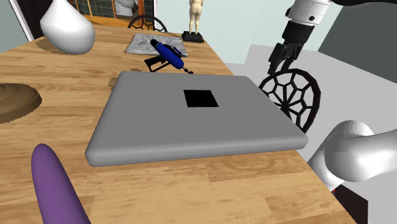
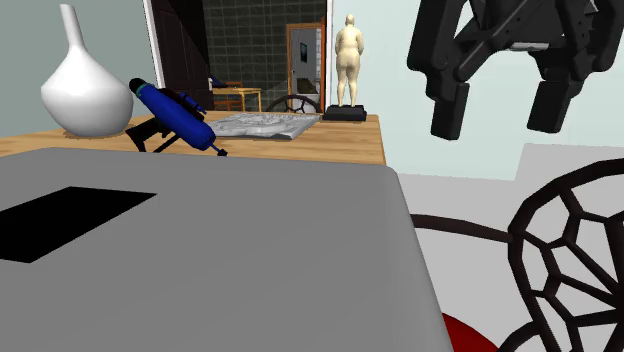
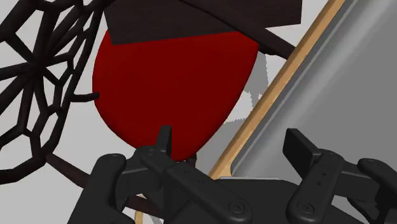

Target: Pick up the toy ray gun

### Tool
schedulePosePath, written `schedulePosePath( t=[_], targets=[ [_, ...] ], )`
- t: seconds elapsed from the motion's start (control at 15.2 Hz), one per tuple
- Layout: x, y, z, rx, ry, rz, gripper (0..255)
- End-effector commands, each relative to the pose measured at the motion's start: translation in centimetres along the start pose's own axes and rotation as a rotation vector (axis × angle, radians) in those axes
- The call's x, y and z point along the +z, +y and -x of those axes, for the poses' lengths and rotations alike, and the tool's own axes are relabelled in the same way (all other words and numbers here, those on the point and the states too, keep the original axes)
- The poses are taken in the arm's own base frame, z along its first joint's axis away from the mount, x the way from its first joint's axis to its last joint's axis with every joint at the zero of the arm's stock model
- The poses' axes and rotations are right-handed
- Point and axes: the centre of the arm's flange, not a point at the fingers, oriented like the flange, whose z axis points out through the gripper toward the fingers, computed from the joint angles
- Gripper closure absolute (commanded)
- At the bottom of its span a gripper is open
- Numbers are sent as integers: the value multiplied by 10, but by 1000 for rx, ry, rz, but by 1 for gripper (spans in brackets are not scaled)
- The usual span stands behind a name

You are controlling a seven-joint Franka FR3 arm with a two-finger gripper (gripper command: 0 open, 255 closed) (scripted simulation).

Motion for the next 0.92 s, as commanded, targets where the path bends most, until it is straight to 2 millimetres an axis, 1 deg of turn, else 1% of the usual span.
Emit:
schedulePosePath(
  t=[0.0,0.2,0.4,0.59,0.86],
  targets=[
    [0,0,0,0,0,0,0],
    [3,-11,-38,-112,1,6,0],
    [6,-25,-75,-225,2,12,0],
    [10,-44,-109,-337,3,17,0],
    [14,-75,-152,-487,4,25,0]
  ],
)
